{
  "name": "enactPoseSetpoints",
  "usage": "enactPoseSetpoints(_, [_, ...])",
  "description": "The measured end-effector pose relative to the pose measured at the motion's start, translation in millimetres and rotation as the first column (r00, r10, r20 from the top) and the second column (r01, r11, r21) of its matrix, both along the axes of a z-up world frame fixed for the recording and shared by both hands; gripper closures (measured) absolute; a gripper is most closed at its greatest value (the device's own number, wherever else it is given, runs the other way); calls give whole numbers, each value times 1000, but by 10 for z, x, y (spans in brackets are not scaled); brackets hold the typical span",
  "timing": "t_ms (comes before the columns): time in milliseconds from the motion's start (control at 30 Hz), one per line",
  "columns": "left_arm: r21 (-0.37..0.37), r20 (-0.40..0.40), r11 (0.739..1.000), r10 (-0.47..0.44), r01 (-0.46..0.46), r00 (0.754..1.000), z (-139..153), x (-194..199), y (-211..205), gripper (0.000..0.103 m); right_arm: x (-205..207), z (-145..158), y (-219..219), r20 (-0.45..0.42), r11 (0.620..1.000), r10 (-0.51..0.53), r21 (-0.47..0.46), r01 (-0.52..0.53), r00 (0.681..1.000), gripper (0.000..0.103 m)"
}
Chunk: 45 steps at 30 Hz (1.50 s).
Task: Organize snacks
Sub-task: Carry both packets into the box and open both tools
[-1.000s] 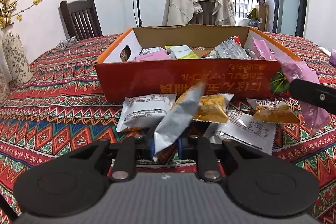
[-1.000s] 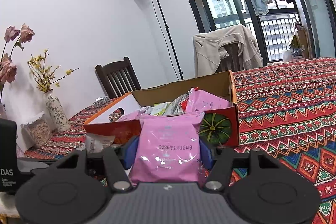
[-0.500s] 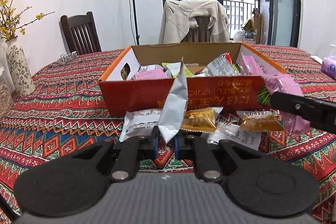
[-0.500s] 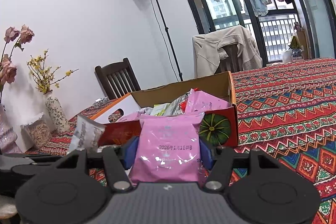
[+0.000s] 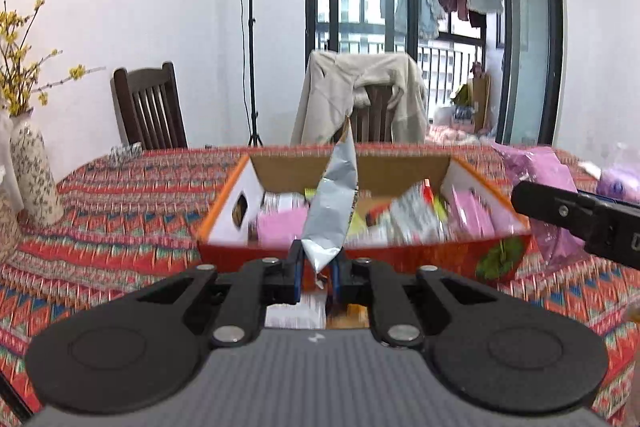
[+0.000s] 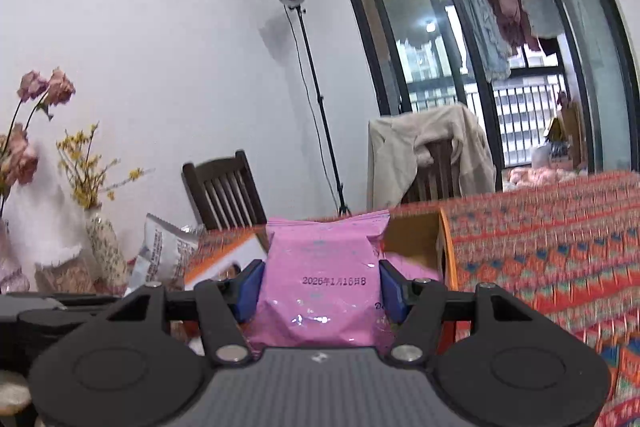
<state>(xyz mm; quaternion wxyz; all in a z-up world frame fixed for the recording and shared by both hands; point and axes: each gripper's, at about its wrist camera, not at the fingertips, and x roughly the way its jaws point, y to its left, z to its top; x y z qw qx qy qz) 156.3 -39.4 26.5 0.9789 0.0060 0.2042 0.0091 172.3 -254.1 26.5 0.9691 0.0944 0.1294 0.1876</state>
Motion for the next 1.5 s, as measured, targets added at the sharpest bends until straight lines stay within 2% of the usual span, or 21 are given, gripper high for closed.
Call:
enactPoseSetpoints(167, [23, 27, 1000, 14, -15, 1000, 154, 299, -16, 89, 420, 272, 94, 27, 999, -33, -4, 33, 999, 43])
enactPoseSetpoints(300, [33, -15, 997, 64, -63, 998, 159, 671, -13, 89, 932, 365, 181, 17, 998, -60, -12, 61, 998, 44])
enactPoseSetpoints(467, [47, -61, 988, 148, -145, 987, 8, 1088, -46, 89, 1397, 76, 176, -29, 997, -74, 25, 75, 997, 44])
enactPoseSetpoints(533, [58, -66, 984, 171, -168, 983, -32, 1229, -64, 89, 1490, -8, 186, -44, 997, -81, -16, 80, 996, 44])
enactPoseSetpoints(633, [69, -72, 978, 202, -197, 977, -104, 1410, -107, 89, 1584, -92, 125, -87, 997, -71, 22, 74, 994, 44])
enactPoseSetpoints(700, [90, -93, 971, 229, -221, 969, -190, 1513, -138, 89, 1622, -171, 136, -105, 997, -73, 8, 75, 992, 44])
enactPoseSetpoints(833, [69, -145, 964, 265, -257, 953, -314, 1602, -131, 89, 1755, -284, 107, -159, 996, -82, 13, 85, 984, 43])
enactPoseSetpoints(967, [77, -167, 952, 305, -296, 938, -412, 1610, -135, 87, 1775, -322, 43, -176, 994, -94, 42, 103, 980, 42])
enactPoseSetpoints(1000, [76, -165, 948, 317, -308, 934, -421, 1610, -121, 82, 1785, -324, 46, -177, 994, -94, 45, 103, 980, 36])
enactPoseSetpoints(1033, [74, -164, 944, 329, -321, 930, -422, 1594, -128, 61, 1775, -324, 41, -183, 994, -89, 47, 99, 979, 29])
enactPoseSetpoints(1067, [72, -161, 938, 348, -340, 924, -420, 1579, -117, 44, 1759, -329, 31, -187, 994, -83, 52, 94, 979, 13])
enactPoseSetpoints(1100, [74, -150, 928, 372, -365, 916, -410, 1555, -100, 10, 1757, -337, 23, -189, 994, -80, 58, 93, 979, 4])
enactPoseSetpoints(1133, [75, -125, 918, 397, -390, 909, -398, 1522, -91, 0, 1752, -338, 16, -189, 994, -77, 64, 91, 979, 4])
enactPoseSetpoints(1200, [98, -78, 909, 413, -405, 907, -371, 1455, -104, 0, 1748, -328, 12, -189, 994, -72, 65, 86, 979, 0])
enactPoseSetpoints(1300, [145, -80, 900, 425, -411, 902, -382, 1448, -109, 0, 1732, -335, 19, -194, 994, -73, 63, 87, 978, 0])
enactPoseSetpoints(1400, [125, -83, 899, 432, -421, 898, -395, 1408, -61, 0, 1734, -339, 32, -200, 995, -77, 51, 89, 977, 0])
enactPoseSetpoints(1500, [136, -77, 895, 438, -426, 896, -400, 1366, -54, 0, 1715, -328, 31, -193, 995, -78, 49, 89, 978, 0])
